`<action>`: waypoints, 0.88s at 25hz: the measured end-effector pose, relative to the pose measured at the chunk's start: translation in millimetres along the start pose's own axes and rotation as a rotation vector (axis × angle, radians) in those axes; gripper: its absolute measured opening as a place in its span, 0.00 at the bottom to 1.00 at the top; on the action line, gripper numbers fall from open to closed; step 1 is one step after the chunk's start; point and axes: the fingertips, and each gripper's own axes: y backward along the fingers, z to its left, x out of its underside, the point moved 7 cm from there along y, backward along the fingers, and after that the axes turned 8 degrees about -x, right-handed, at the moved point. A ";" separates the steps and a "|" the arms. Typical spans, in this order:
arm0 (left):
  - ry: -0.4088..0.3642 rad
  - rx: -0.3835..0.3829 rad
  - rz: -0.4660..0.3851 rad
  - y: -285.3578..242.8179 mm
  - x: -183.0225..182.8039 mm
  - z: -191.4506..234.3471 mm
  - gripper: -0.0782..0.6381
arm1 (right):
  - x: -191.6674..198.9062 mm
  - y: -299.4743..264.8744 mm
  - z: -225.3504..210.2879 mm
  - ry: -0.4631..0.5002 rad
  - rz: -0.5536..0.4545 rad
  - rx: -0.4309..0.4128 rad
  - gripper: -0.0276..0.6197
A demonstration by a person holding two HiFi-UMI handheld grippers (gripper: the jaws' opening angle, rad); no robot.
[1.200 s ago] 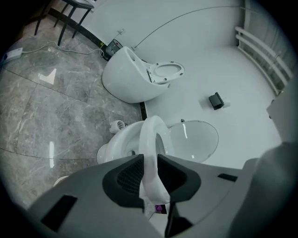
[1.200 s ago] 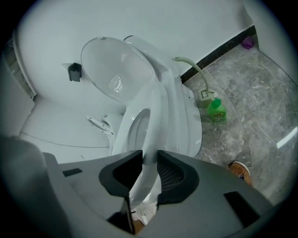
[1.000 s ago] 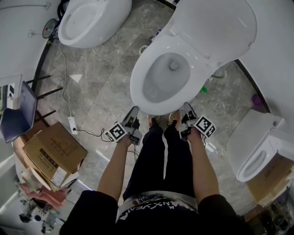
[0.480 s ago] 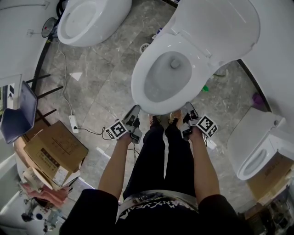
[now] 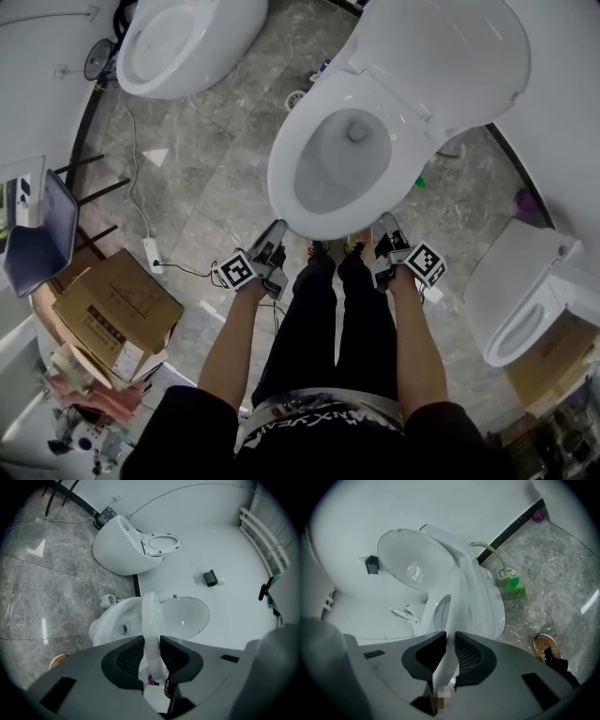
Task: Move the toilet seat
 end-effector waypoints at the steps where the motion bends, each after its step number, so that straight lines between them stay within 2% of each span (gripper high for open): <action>1: -0.012 0.021 0.004 0.9 -1.8 -3.9 0.28 | -0.8 1.7 2.5 -0.007 -0.004 -0.005 0.13; 5: 0.002 0.083 0.040 1.3 -6.0 -24.9 0.28 | -5.8 7.4 14.8 -0.013 -0.011 -0.034 0.13; 7: -0.035 0.137 0.055 -8.4 -11.1 -45.5 0.30 | -10.0 10.9 22.8 -0.010 -0.019 -0.056 0.13; 9: -0.065 0.177 0.052 -15.4 -16.2 -66.7 0.29 | -12.3 14.4 32.4 -0.006 -0.023 -0.067 0.14; 13: -0.008 0.209 0.031 -13.5 -16.5 -96.8 0.30 | -20.4 22.4 50.2 -0.010 -0.035 -0.078 0.14; 22: -0.068 0.309 0.033 -11.0 -34.7 -178.3 0.35 | -44.9 39.2 92.4 -0.030 -0.147 -0.117 0.12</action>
